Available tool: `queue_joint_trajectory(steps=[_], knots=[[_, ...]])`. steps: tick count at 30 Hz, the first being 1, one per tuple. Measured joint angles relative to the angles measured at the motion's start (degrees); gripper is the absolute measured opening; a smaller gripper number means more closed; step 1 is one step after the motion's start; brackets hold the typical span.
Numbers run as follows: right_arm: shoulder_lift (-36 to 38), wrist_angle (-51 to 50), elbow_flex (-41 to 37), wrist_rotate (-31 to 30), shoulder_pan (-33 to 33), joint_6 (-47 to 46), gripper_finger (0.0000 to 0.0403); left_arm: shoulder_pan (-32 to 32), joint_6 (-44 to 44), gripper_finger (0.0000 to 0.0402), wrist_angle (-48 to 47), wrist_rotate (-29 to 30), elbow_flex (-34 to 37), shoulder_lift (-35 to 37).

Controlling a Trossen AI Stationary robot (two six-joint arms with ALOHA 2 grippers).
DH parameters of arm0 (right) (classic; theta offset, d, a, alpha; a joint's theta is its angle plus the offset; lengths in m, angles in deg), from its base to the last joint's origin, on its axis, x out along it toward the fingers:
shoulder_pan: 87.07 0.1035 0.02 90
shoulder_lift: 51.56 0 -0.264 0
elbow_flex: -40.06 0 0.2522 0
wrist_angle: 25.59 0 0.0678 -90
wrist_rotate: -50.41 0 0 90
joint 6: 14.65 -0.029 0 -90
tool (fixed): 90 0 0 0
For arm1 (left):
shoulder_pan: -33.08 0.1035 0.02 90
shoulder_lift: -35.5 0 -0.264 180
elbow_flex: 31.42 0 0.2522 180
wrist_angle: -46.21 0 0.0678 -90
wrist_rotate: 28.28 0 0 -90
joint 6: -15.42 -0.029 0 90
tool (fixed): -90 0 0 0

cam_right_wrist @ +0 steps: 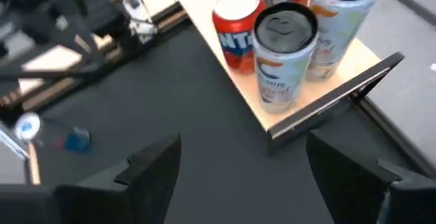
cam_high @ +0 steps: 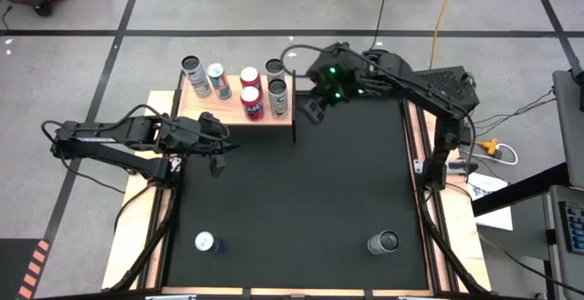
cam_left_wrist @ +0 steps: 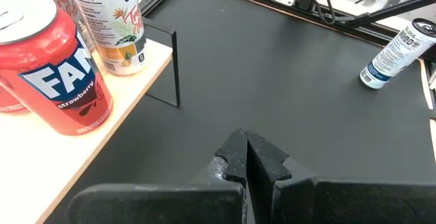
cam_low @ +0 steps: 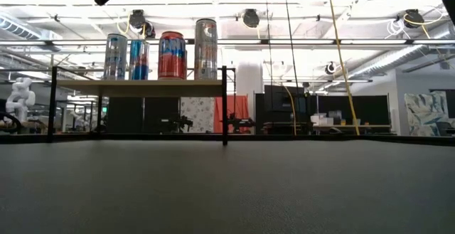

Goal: Place canned beverage on shelf
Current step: Put the white-yellow soda can aligned with the other white-yellow soda can on the shelf

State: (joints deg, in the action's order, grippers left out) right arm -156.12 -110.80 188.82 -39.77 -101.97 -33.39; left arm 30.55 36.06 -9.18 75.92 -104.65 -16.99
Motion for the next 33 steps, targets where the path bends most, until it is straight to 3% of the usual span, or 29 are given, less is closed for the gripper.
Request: queue_joint_trajectory(steps=[6, 17, 22, 33], knots=[[-1.0, -1.2, 0.0, -11.2, 1.5, 7.7, 0.0295, 0.0, 0.0, 0.0001, 0.0, 0.0, 0.0, 0.0], [-8.6, 2.4, 0.0, -14.8, -1.5, 16.9, 0.0278, 0.0, 0.0, 0.0001, 0.0, 0.0, 0.0, 0.0], [-9.0, 5.7, 0.0, -12.8, -3.5, 17.9, 0.0224, 0.0, 0.0, 0.0001, 0.0, 0.0, 0.0, 0.0], [-9.8, 7.6, 0.0, -11.7, -6.1, 16.4, 0.0055, 0.0, -0.5, 0.0001, 0.0, 0.0, 0.0, 0.0]])
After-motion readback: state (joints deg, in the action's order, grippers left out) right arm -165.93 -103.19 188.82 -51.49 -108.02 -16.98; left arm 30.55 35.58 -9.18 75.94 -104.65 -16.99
